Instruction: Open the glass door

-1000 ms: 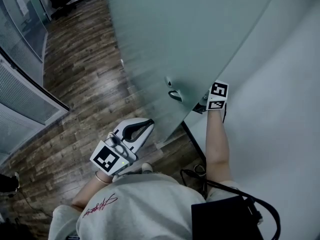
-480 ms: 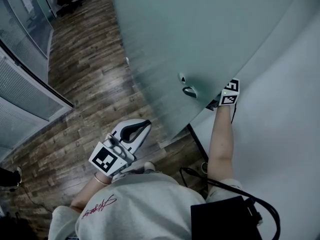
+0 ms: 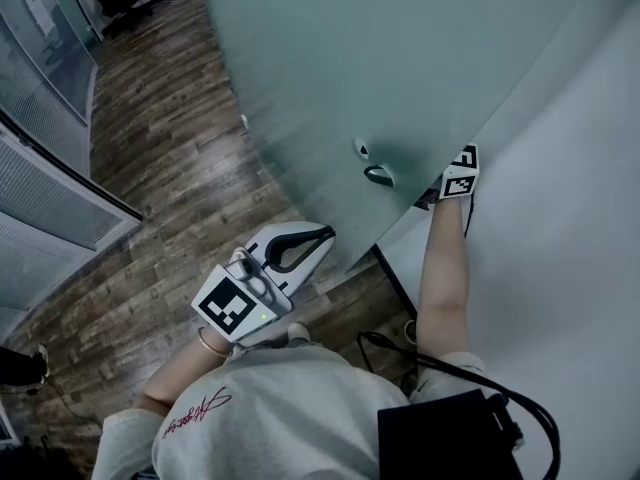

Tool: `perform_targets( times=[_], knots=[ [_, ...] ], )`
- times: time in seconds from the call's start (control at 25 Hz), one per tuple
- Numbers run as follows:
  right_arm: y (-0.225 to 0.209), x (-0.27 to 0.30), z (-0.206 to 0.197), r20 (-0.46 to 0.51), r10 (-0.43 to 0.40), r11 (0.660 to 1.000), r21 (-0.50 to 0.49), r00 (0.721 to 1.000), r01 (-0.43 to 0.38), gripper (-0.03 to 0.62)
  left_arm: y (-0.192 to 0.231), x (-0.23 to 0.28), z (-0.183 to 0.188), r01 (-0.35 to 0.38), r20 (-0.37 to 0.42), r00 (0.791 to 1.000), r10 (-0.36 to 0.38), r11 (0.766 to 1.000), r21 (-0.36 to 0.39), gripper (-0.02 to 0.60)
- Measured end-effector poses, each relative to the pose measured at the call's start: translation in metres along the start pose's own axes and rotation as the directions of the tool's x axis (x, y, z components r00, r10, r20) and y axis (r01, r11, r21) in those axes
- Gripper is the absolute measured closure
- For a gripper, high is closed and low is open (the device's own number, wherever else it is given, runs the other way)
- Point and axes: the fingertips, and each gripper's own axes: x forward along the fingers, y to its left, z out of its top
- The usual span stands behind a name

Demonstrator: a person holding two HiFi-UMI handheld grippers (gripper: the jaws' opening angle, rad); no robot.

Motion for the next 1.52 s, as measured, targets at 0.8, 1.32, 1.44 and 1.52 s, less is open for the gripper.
perform_targets(
  times=[0.8,1.32,1.44,1.52],
  knots=[
    [-0.001,-0.005,0.004,-0.025,-0.013,1.0,0.009,1.0,0.013,0.384,-0.008,0.037,0.031,0.125,0.057,0.99,-0.126,0.992,0.03,0.557],
    [-0.004,-0.004,-0.001,-0.153,-0.087,0.996,-0.013,0.984,0.086,0.376,-0.008,0.039,0.019,0.105,0.039,0.994,-0.107,0.994,0.041,0.557],
    [-0.005,-0.005,-0.002,-0.171,-0.108,0.994,-0.028,0.979,0.105,0.376,-0.011,0.037,0.018,0.107,0.047,0.993,-0.109,0.994,0.029,0.557],
    [-0.006,-0.008,-0.004,-0.166,-0.097,0.995,-0.022,0.981,0.095,0.376,-0.013,0.039,0.015,0.108,0.047,0.993,-0.109,0.994,0.015,0.557]
  ],
)
